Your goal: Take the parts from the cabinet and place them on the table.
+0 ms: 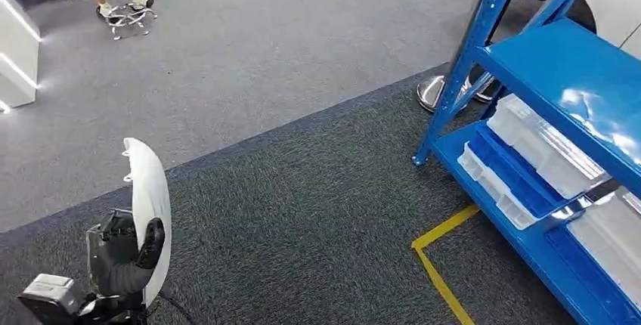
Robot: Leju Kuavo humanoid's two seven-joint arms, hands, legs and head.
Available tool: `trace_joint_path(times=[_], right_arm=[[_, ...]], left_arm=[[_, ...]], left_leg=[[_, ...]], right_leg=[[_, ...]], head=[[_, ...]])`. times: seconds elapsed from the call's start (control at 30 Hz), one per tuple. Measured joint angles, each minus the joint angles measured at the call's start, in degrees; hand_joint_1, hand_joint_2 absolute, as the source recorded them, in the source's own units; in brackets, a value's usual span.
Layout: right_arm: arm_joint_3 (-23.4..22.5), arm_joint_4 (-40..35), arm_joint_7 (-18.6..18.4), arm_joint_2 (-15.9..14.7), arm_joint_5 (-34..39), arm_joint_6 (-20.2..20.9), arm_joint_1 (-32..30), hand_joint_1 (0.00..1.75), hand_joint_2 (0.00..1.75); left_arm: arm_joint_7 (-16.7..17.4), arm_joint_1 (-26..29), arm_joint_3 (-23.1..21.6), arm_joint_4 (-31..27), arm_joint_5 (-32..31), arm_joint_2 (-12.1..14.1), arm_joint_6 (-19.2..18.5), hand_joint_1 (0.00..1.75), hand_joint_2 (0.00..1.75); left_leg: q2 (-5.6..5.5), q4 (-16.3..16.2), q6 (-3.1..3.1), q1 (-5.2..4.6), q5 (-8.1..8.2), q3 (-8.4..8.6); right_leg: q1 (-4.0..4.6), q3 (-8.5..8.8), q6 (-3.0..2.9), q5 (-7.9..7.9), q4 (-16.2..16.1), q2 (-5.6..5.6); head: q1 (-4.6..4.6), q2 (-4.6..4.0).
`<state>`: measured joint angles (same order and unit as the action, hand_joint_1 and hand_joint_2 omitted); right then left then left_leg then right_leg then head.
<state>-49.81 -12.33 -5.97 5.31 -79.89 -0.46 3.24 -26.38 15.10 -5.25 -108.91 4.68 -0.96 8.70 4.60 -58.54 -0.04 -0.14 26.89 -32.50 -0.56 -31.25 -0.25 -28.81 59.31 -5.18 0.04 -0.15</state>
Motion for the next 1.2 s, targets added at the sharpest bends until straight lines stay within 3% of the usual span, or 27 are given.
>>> trace_joint_path(times=[0.13, 0.2, 0.23, 0.3, 0.33, 0.37, 0.43, 0.47, 0.5, 0.57, 0.6, 0.63, 0.67, 0.7, 0.73, 0.8, 0.83, 0.87, 0.9, 0.93, 0.97, 1.0, 1.03, 1.07, 1.13, 1.17, 1.2], right_arm=[[0.24, 0.13, 2.26, 0.18, -0.65, -0.53, 1.61, 0.00, 0.00], [0.28, 0.11, 3.25, 0.20, -0.44, -0.59, 3.37, 0.00, 0.00], [0.46, 0.11, 3.59, 0.22, -0.43, -0.55, 4.12, 0.00, 0.00], [1.05, 0.11, 4.66, 0.28, -0.28, -0.04, 5.83, 0.00, 0.00], [1.29, 0.11, 5.23, 0.31, -0.02, -0.07, 6.38, 0.00, 0.00], [1.44, 0.11, 6.07, 0.35, 0.41, -0.22, 6.88, 0.00, 0.00], [1.53, 0.04, 7.38, 0.37, 2.05, -1.35, 7.82, 0.00, 0.00], [1.53, 0.00, 7.89, 0.37, 3.04, -2.12, 8.13, 0.00, 0.00], [1.53, 0.02, 8.22, 0.42, 4.01, -2.71, 8.17, 0.00, 0.00], [1.38, 0.00, 8.68, 0.63, 6.85, -3.94, 8.66, 0.00, 0.00], [1.03, 0.00, 8.87, 0.83, 8.29, -4.15, 8.81, 0.00, 0.00], [0.28, 0.00, 8.92, 0.85, 10.55, -3.22, 8.76, 0.00, 0.00], [-0.70, 0.02, 9.07, 1.07, 12.99, -2.03, 8.54, 0.00, 0.00], [-1.71, 0.00, 9.27, 0.87, 14.59, -1.62, 8.01, 0.00, 0.00], [-2.51, 0.00, 9.55, 0.87, 14.93, -1.74, 7.21, 0.00, 0.00], [-3.32, 0.00, 8.59, 0.81, 15.26, -2.86, 5.18, 0.00, 0.00], [-3.83, 0.02, 8.02, 0.79, 15.76, -3.48, 4.39, 0.00, 0.00], [-4.48, 0.02, 7.49, 0.76, 16.35, -3.87, 3.69, 0.00, 0.00], [-5.20, 0.02, 7.10, 0.76, 16.72, -4.30, 3.09, 0.00, 0.00], [-5.64, 0.02, 6.91, 0.72, 16.57, -4.15, 2.69, 0.00, 0.00], [-5.70, 0.02, 6.73, 0.50, 15.92, -3.68, 2.38, 0.00, 0.00], [-5.70, 0.02, 6.64, 0.33, 15.54, -3.17, 2.09, 0.00, 0.00], [-5.70, 0.02, 6.54, 0.11, 15.33, -2.93, 1.84, 0.00, 0.00], [-5.70, 0.02, 6.49, -0.22, 15.17, -2.84, 1.67, 0.00, 0.00], [-5.70, 0.02, 6.32, -0.59, 15.08, -2.60, 1.70, 0.00, 0.00], [-5.73, 0.00, 6.32, -0.66, 14.98, -2.62, 1.76, 0.00, 0.00], [-5.70, -0.07, 6.34, -1.14, 14.73, -2.75, 1.77, 0.00, 0.00]], left_arm=[[0.35, 0.22, -1.72, 0.46, 1.21, 0.04, 1.29, 1.75, 1.75], [0.07, 0.40, -2.14, 0.63, 2.05, 0.09, 1.55, 1.75, 1.75], [-0.18, 0.35, -2.23, 0.83, 2.41, 0.09, 1.68, 1.75, 1.75], [-0.83, 0.42, -2.66, 1.31, 3.06, 0.09, 1.64, 1.75, 1.75], [-1.01, 0.37, -2.82, 1.57, 3.41, 0.09, 1.37, 1.75, 1.75], [-1.14, 0.26, -2.95, 1.88, 4.20, 0.09, 0.52, 1.75, 1.75], [-1.25, -0.88, -3.34, 2.90, 5.94, 0.09, -1.48, 1.75, 1.75], [-1.29, -2.05, -3.47, 3.65, 6.60, 0.07, -2.50, 1.75, 1.75], [-1.38, -3.43, -3.63, 4.77, 7.06, 0.07, -3.33, 1.75, 1.75], [-1.49, -6.14, -4.32, 7.01, 7.89, 0.07, -5.14, 1.75, 1.75], [-1.57, -7.28, -4.70, 8.05, 8.00, 0.07, -5.82, 1.75, 1.75], [-1.64, -8.47, -5.09, 9.42, 7.85, 0.07, -6.50, 1.75, 1.75], [-1.79, -9.75, -5.64, 10.71, 7.39, 0.07, -7.11, 1.75, 1.75], [-2.12, -10.91, -6.23, 11.67, 6.73, 0.07, -7.52, 1.75, 1.75], [-2.25, -12.35, -6.96, 12.74, 6.10, 0.09, -7.95, 1.75, 1.75], [-2.21, -15.03, -8.46, 15.13, 5.99, 0.09, -9.11, 1.75, 1.75], [-2.05, -15.65, -9.05, 16.13, 6.34, 0.09, -9.60, 1.75, 1.75], [-1.88, -15.94, -9.37, 16.96, 6.69, 0.09, -9.88, 1.75, 1.75], [-1.88, -16.30, -9.81, 17.87, 6.82, 0.09, -10.17, 1.75, 1.75], [-2.19, -16.61, -10.10, 18.47, 6.40, 0.09, -9.99, 1.75, 1.75], [-2.84, -16.68, -10.42, 18.58, 5.47, 0.20, -9.42, 1.75, 1.75], [-3.32, -16.79, -10.66, 18.58, 4.98, 0.26, -8.98, 1.75, 1.75], [-3.60, -16.85, -11.01, 18.58, 4.53, 0.33, -8.64, 1.75, 1.75], [-3.89, -16.75, -11.21, 18.38, 3.93, 0.39, -7.93, 1.75, 1.75], [-4.24, -15.92, -11.36, 17.53, 3.30, 0.99, -7.04, 1.75, 1.75], [-4.39, -15.63, -11.38, 16.92, 3.15, 1.27, -6.82, 1.75, 1.75], [-4.76, -15.33, -11.36, 16.11, 3.17, 1.40, -6.69, 1.75, 1.75]], left_leg=[[-2.46, 0.59, 1.51, 0.04, -0.53, -0.41], [-3.22, 1.27, 2.36, 0.56, -1.22, 0.33], [-3.58, 1.27, 2.55, 0.53, -1.28, 0.17], [-4.80, 1.23, 2.72, 0.44, -1.35, 0.06], [-5.61, 1.13, 2.73, 0.44, -1.36, 0.06], [-6.48, 0.99, 2.73, 0.46, -1.35, 0.09], [-8.44, 0.40, 2.47, 0.58, -1.18, 0.06], [-9.31, -0.04, 2.19, 0.62, -0.99, -0.11], [-10.01, -0.44, 1.85, 0.43, -0.87, -0.53], [-11.23, -0.95, 1.01, 0.66, -1.13, -1.54], [-11.95, -0.57, 0.61, 0.81, -1.31, -1.62], [-12.66, -0.58, 0.29, 0.83, -1.48, -1.76], [-12.60, -0.68, 0.20, 0.82, -1.39, -2.08], [-9.09, -2.03, -0.02, 0.58, -0.38, -2.52], [-7.01, -5.08, -0.25, 0.65, 1.50, -3.94], [-5.36, -14.09, -0.74, 0.88, 5.43, -8.32], [-5.04, -16.99, -0.86, 0.92, 6.03, -9.82], [-4.87, -17.29, -0.87, 0.95, 5.26, -10.05], [-4.78, -15.03, -0.78, 0.96, 3.34, -8.99], [-4.43, -10.75, -0.53, 0.95, 0.75, -6.83], [-3.23, -5.51, -0.06, 0.82, -1.87, -4.21], [-0.62, -2.16, 0.55, 0.38, -1.99, -2.73], [0.70, -1.27, 0.99, -0.54, -1.56, -2.52], [0.01, -1.16, 1.58, -0.46, -1.19, -2.25], [-1.31, -0.98, 1.85, -0.49, -1.30, -2.51], [-2.06, -0.25, 2.38, 0.00, -1.68, -2.02], [-2.65, 0.15, 2.66, 0.11, -1.87, -1.81]], right_leg=[[0.08, 0.74, 1.25, -0.02, -0.51, -2.00], [-0.40, -0.49, 1.68, -2.33, 2.32, 2.63], [-0.37, -2.34, 1.65, -4.59, 6.21, 3.97], [-0.38, -6.57, 1.86, -8.09, 15.10, 4.75], [-0.39, -7.42, 1.93, -7.86, 16.69, 4.77], [-0.44, -7.10, 1.97, -6.31, 15.70, 4.79], [-0.80, -3.66, 1.94, -0.77, 7.63, 5.43], [-1.06, -1.71, 1.91, 1.62, 2.90, 7.08], [-1.17, -1.44, 1.82, 0.54, 1.85, 9.89], [-1.02, -1.40, 1.71, 0.31, 0.80, 9.51], [-0.77, -1.37, 1.38, 0.23, 0.96, 8.98], [-1.09, -1.27, 0.99, 0.48, 0.65, 8.22], [-1.49, -0.91, 0.59, 0.73, 0.26, 7.26], [-1.40, -0.76, 0.31, 0.81, 0.06, 6.82], [-1.25, -0.74, 0.00, 0.76, 0.04, 5.89], [-0.90, -0.71, -0.21, 0.56, 0.06, 4.02], [-0.86, -0.72, -0.25, 0.47, 0.09, 3.30], [-0.84, -0.65, -0.25, 0.37, 0.09, 2.77], [-0.83, -0.52, -0.21, 0.22, 0.10, 2.28], [-0.79, -0.28, -0.16, 0.07, 0.11, 1.86], [-0.73, 0.03, -0.02, -0.13, 0.11, 1.57], [-0.67, 0.25, 0.16, -0.32, 0.06, 1.27], [-0.18, 0.25, 0.51, -0.51, 0.27, 0.89], [-0.22, 0.15, 0.81, -0.47, 0.11, 0.52], [-0.01, 0.62, 1.26, -0.53, -0.32, -0.91], [-0.10, 0.88, 1.73, -0.91, -0.31, -1.00], [-0.36, 0.73, 1.94, -1.73, 0.66, 1.59]], head=[[0.04, 0.00], [0.13, 0.00], [0.15, 0.00], [0.13, 0.00], [0.11, 0.00], [0.15, 0.00], [0.13, 0.00], [0.15, 0.00], [0.17, 0.00], [0.09, 0.00], [0.11, 0.00], [0.11, 0.00], [0.11, 0.00], [-0.05, 0.00], [-0.18, 0.00], [-0.13, 0.00], [-0.20, 0.00], [-0.15, 0.00], [-0.20, 0.00], [-0.17, 0.00], [-0.20, 0.00], [-0.13, 0.00], [-0.20, 0.00], [-0.07, 0.00], [-0.07, 0.00], [-0.13, 0.00], [0.02, 0.00]])
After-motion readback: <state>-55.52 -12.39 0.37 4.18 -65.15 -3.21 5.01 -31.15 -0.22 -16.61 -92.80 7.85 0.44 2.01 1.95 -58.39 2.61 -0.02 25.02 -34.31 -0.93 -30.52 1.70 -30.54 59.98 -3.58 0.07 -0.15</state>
